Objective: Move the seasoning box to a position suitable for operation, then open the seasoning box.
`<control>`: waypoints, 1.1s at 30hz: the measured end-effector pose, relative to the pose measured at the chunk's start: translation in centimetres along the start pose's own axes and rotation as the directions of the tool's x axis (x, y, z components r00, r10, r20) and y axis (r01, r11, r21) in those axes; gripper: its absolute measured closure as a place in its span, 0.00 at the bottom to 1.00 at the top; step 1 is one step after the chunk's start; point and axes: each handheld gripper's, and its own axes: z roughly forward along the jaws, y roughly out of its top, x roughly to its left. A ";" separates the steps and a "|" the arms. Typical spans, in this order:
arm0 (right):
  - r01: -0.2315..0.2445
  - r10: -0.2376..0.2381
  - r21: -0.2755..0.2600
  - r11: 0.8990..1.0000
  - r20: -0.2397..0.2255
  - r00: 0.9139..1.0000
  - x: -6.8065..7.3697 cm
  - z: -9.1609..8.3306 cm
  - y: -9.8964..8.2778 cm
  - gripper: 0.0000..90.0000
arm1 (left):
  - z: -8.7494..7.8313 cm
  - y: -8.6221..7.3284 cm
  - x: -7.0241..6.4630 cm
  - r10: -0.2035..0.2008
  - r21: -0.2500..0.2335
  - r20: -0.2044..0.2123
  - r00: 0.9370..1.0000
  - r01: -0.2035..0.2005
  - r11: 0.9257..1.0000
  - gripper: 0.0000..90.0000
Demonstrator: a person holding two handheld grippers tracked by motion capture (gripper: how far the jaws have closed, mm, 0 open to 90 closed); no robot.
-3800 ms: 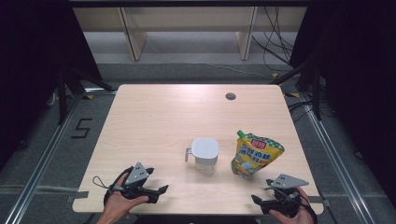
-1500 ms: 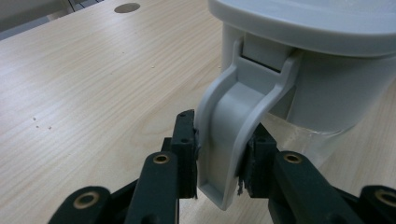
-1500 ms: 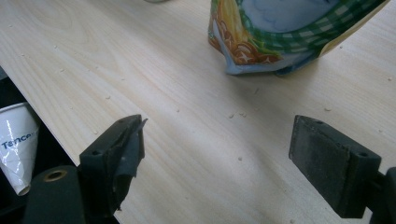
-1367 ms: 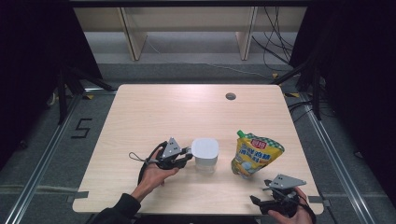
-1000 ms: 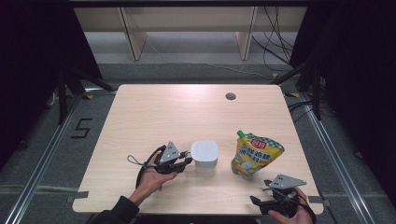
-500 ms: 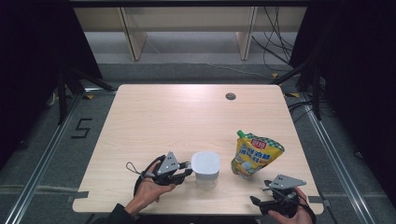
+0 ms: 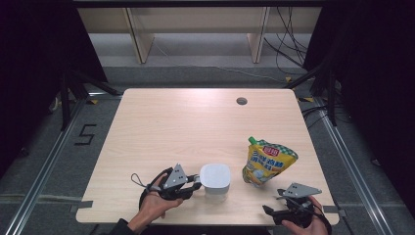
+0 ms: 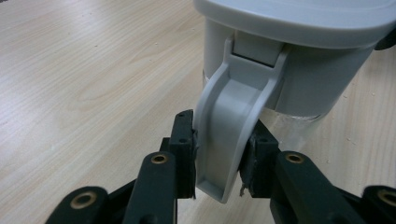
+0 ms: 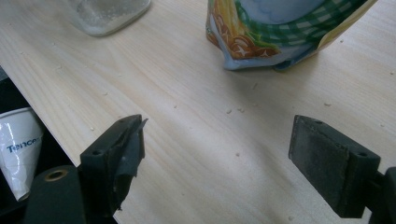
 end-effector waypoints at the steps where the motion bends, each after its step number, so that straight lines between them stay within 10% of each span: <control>1: 0.000 0.000 0.000 1.000 0.000 1.000 0.0 0.0 0.0 0.21 | 0.0 0.0 0.0 0.000 0.000 0.000 1.000 0.000 1.000 0.77; 7: 0.009 -0.009 -0.001 1.000 0.000 1.000 0.1 0.0 0.0 0.21 | -0.2 0.0 -0.4 0.002 0.003 -0.012 1.000 -0.001 1.000 0.76; 15: 0.026 -0.026 0.001 1.000 0.005 1.000 0.0 0.1 0.0 0.22 | -1.2 -0.2 -0.2 0.060 0.048 -0.035 0.998 -0.058 0.997 0.43; 20: 0.015 -0.015 0.005 1.000 -0.008 1.000 0.2 0.1 0.0 0.22 | -2.7 0.0 0.3 -0.030 0.018 -0.004 1.000 0.030 0.999 0.34; 33: 0.025 -0.025 0.000 1.000 -0.013 1.000 0.5 0.0 0.2 0.22 | -5.2 0.8 -0.2 -0.021 -0.031 0.037 0.999 0.022 0.999 0.61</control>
